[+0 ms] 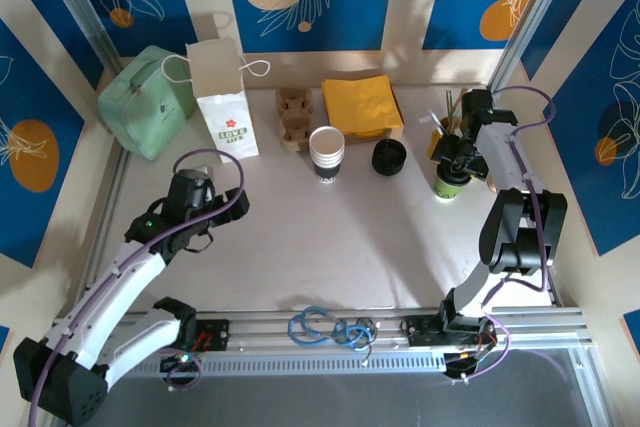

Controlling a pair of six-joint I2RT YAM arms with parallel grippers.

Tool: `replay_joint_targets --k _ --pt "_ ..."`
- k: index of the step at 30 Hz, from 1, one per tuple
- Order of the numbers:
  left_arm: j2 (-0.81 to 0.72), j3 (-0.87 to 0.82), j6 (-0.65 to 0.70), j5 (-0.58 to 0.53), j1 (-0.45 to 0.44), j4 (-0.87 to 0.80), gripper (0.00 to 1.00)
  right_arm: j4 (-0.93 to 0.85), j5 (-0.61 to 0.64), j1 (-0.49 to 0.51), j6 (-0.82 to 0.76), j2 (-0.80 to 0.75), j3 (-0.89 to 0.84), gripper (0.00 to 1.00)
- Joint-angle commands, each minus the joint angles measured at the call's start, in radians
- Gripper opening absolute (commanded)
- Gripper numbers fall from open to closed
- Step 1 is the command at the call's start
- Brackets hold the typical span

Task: Pack the takeout coffee

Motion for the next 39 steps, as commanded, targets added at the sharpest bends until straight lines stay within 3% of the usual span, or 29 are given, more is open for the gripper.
replay_joint_targets --k 1,10,19,23,30,39 --pt "-0.017 0.018 -0.002 0.014 0.015 -0.013 0.88 -0.047 -0.007 -0.004 -0.007 0.003 0.053 0.88" --pt "-0.020 0.041 0.012 0.025 0.016 -0.020 0.88 -0.123 0.007 -0.004 0.011 -0.098 0.095 0.94" --pt "0.002 0.068 0.019 0.044 0.015 -0.011 0.87 -0.076 -0.200 0.045 0.029 -0.286 0.042 0.91" --pt "0.022 0.080 0.015 0.064 0.015 0.007 0.85 -0.004 -0.311 0.121 0.062 -0.376 -0.033 0.90" --pt "0.082 0.114 0.003 0.097 0.015 0.048 0.79 0.161 -0.361 0.331 0.147 -0.468 -0.173 0.89" --pt "0.223 0.183 -0.028 0.133 0.005 0.157 0.72 0.381 -0.236 0.561 0.222 -0.512 -0.402 0.88"
